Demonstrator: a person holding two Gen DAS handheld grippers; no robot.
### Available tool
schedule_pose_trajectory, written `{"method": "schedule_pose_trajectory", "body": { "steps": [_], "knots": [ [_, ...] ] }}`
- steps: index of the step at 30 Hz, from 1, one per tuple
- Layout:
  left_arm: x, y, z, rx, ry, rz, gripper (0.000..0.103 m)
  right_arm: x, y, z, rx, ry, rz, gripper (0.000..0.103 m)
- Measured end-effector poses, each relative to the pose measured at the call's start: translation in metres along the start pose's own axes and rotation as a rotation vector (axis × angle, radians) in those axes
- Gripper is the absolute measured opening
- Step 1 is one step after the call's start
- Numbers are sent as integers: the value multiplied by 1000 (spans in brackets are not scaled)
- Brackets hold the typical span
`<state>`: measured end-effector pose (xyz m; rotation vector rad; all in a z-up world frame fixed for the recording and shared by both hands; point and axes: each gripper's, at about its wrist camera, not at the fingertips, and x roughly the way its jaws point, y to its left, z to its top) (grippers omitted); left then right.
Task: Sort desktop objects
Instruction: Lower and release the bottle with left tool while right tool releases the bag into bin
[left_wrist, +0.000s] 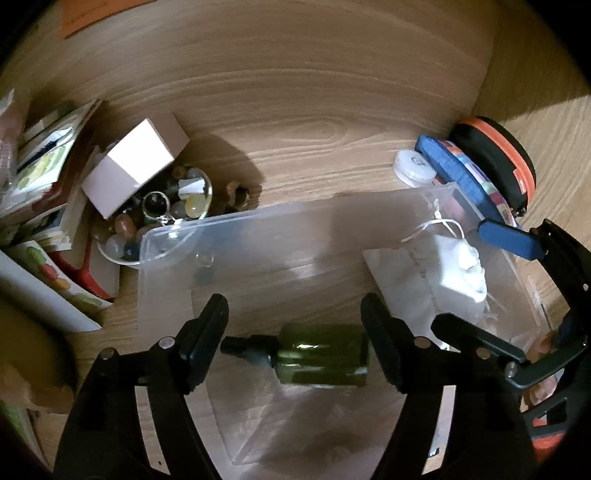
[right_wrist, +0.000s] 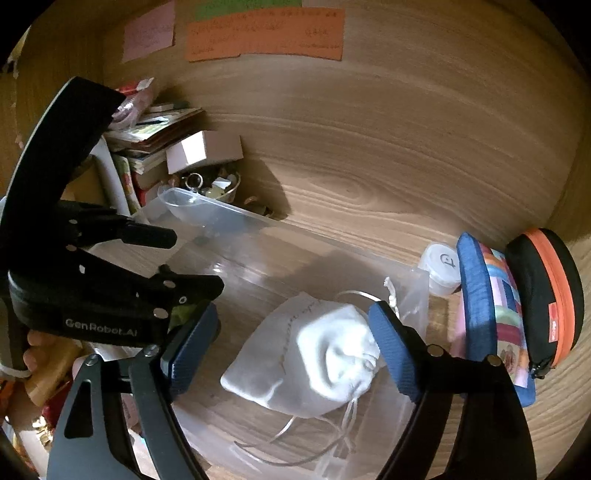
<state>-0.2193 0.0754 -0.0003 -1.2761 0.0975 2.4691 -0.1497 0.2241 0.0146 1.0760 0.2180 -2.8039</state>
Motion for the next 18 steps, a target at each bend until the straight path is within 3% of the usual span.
{"method": "schedule_pose_trajectory", "body": {
  "steps": [7,13,18],
  "knots": [
    [-33,4,1,-17,-56,37,77,-13,-10,5,34,-20,-2,83],
    [-66,4,-6,-9,-109,76,88,-46,-17,12,91,-80,0,83],
    [-94,7,-16,-19,-155,91,93,-76,-8,12,87,-129,-27,91]
  ]
}}
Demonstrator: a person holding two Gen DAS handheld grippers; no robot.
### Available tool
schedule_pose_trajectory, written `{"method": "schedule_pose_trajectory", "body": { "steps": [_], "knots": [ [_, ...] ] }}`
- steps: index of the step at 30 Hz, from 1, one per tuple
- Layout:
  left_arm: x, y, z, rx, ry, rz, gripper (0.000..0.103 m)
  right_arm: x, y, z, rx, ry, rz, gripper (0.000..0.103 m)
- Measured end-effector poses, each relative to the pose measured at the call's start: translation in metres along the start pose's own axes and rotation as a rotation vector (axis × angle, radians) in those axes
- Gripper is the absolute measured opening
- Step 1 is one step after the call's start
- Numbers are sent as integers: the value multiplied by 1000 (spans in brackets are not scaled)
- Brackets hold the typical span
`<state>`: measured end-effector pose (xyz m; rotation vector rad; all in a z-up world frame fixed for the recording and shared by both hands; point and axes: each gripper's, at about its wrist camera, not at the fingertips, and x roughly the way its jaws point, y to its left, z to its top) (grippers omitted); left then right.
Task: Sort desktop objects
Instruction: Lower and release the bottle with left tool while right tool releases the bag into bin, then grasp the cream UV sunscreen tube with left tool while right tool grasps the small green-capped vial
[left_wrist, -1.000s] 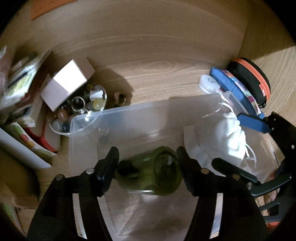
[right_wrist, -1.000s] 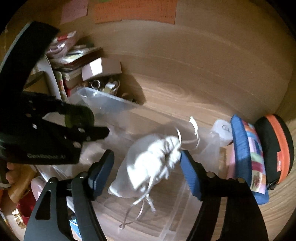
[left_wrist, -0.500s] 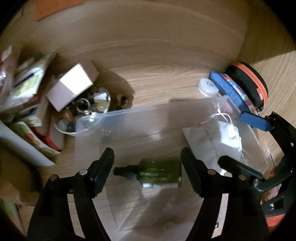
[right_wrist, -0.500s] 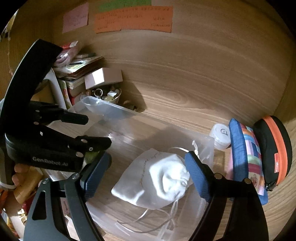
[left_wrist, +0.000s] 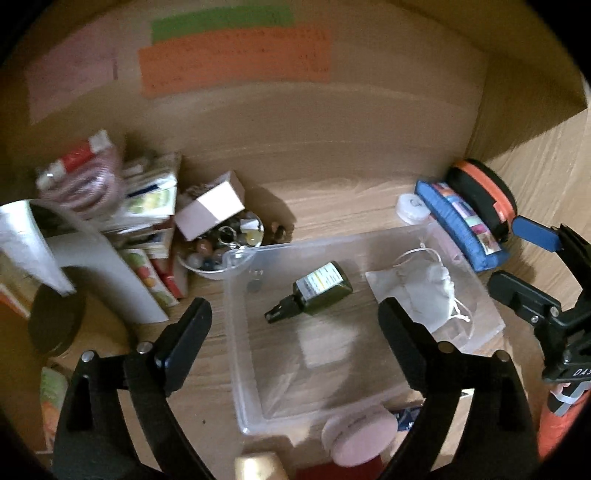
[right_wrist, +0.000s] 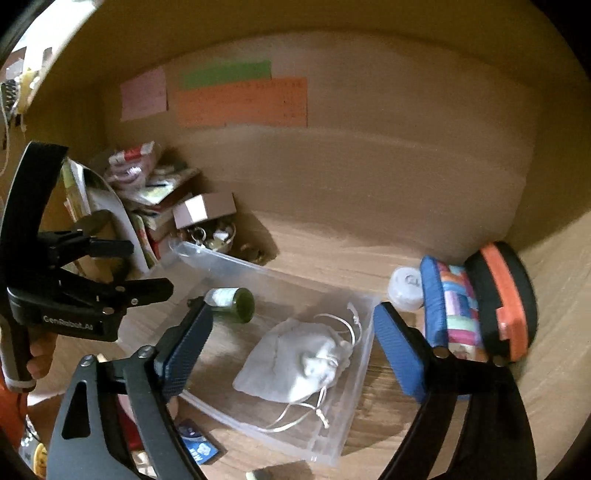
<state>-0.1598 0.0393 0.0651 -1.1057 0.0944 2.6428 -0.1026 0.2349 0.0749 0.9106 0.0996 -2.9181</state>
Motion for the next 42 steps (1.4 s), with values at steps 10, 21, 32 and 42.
{"method": "schedule_pose_trajectory", "body": {
  "steps": [10,21,32,42],
  "knots": [
    [-62,17,-24,-23,-90,39,99,-53,10,-10,11,-69,-10,96],
    [-82,37,-74,-40,-61,60,99,-89,14,-41,8,-93,-38,100],
    [-50,43,-128,-20,77,48,99,-64,8,-87,40,37,-36,100],
    [-15,47,-156,-46,191,-2,99,-31,8,-122,46,166,-1,98]
  ]
}}
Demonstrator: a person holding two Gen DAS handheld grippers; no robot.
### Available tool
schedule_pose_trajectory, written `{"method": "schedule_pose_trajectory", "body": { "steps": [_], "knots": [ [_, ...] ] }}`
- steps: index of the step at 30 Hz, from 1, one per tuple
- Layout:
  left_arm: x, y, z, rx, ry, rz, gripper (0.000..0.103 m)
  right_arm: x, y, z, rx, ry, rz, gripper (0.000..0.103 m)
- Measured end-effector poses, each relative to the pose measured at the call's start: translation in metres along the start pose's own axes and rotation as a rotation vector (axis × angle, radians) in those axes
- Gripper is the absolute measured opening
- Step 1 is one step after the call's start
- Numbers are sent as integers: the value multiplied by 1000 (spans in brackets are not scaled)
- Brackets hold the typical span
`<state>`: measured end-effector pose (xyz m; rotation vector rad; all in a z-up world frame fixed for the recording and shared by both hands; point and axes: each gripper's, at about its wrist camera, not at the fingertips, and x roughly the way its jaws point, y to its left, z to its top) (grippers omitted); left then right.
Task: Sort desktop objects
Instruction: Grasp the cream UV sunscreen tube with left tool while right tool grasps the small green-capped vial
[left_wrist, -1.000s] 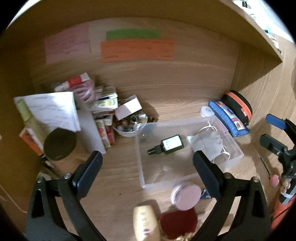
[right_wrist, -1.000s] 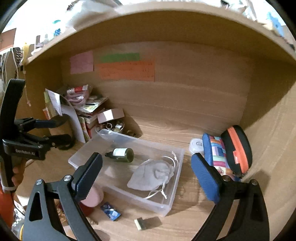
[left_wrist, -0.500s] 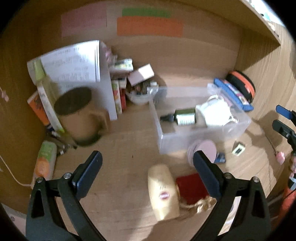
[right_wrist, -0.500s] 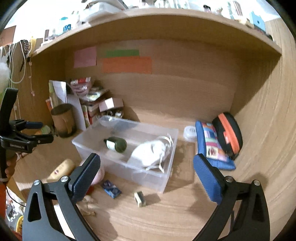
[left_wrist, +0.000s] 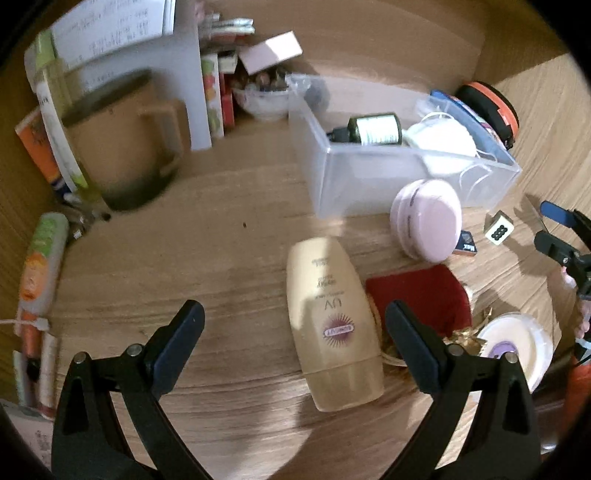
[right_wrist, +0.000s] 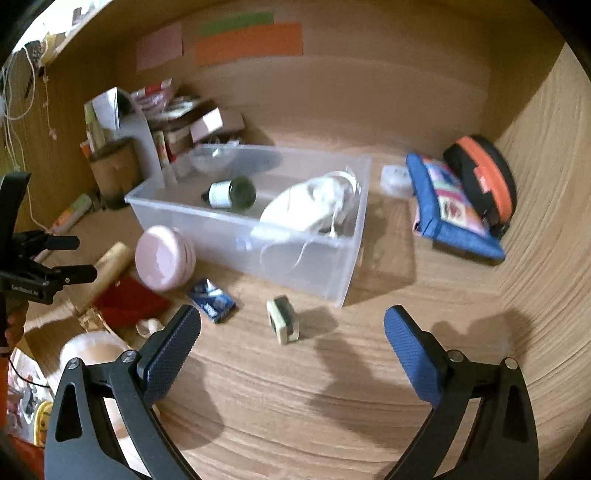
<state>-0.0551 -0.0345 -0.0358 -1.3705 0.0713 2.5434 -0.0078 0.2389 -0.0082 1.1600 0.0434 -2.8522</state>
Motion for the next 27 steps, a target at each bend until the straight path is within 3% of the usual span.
{"method": "schedule_pose_trajectory", "body": {
  "steps": [3,7,11,14,16,18,20,27],
  "knots": [
    [3,-1,-4,16,8,2,99,8,0,-2,-3,25,3,95],
    [6,-6,-10,47,25,5,95,19,0,-4,-13,57,13,83],
    [11,-15,-14,93,25,25,82,29,2,-3,-30,87,33,67],
    [11,-16,-12,100,21,15,77,35,4,-3,-50,97,27,64],
    [11,-16,-10,110,13,9,71,39,5,-2,-65,105,27,62],
    [10,-15,-7,107,2,21,48,43,5,-2,-73,114,29,60],
    [10,-15,-5,114,-6,42,48,48,6,-1,-85,126,31,55],
    [10,2,-1,74,-8,12,48,60,7,0,-102,144,56,28]
  ]
}}
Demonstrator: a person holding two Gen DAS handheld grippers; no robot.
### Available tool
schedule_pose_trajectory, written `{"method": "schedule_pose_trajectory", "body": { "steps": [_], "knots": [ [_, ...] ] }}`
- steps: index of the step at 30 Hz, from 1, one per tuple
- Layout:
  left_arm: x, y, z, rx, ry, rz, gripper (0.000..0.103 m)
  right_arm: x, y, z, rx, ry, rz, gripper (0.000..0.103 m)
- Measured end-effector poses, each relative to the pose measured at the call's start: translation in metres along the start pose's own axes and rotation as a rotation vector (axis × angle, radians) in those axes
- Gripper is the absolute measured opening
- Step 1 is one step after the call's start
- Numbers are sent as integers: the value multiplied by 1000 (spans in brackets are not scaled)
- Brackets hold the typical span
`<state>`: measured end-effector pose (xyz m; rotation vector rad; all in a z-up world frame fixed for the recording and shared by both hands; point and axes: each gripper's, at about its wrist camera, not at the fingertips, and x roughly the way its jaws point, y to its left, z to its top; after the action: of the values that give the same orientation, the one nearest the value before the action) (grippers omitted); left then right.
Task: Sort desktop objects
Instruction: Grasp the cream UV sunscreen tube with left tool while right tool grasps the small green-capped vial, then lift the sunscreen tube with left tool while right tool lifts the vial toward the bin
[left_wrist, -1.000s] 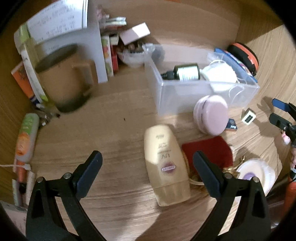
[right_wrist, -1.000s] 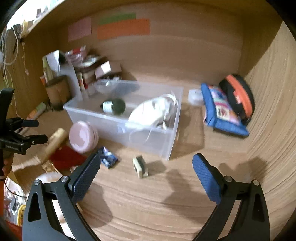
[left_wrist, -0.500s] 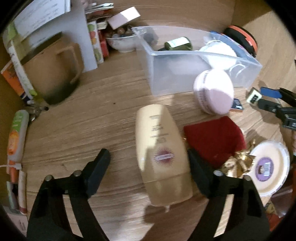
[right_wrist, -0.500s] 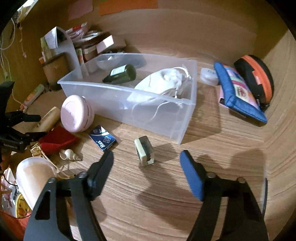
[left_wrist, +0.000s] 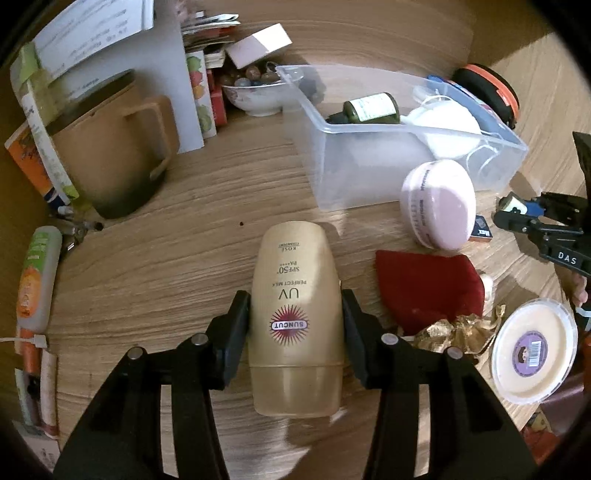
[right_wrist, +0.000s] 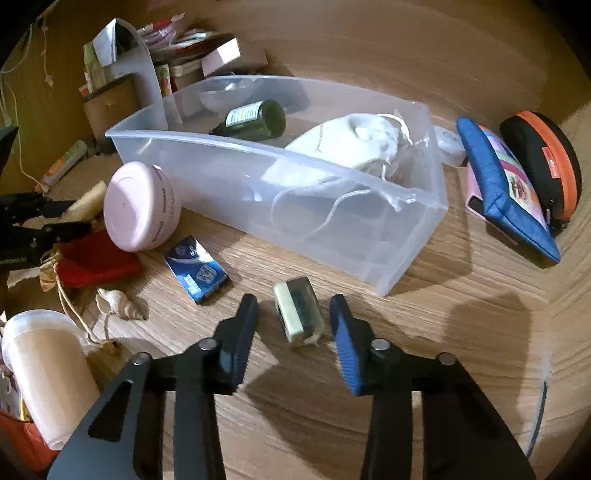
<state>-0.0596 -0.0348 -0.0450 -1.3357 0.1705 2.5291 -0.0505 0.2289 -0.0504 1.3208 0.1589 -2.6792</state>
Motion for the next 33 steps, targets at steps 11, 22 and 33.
{"method": "schedule_pose_trajectory", "body": {
  "steps": [11,22,33],
  "knots": [
    [-9,35,-5,-119,-10,-63,48,-1,2,3,-8,-25,15,15],
    [-31,49,1,-162,-76,-128,25,-6,-2,5,13,-40,37,15],
    [-3,53,-4,-124,10,-52,27,-18,5,5,-15,-64,42,15]
  ]
}}
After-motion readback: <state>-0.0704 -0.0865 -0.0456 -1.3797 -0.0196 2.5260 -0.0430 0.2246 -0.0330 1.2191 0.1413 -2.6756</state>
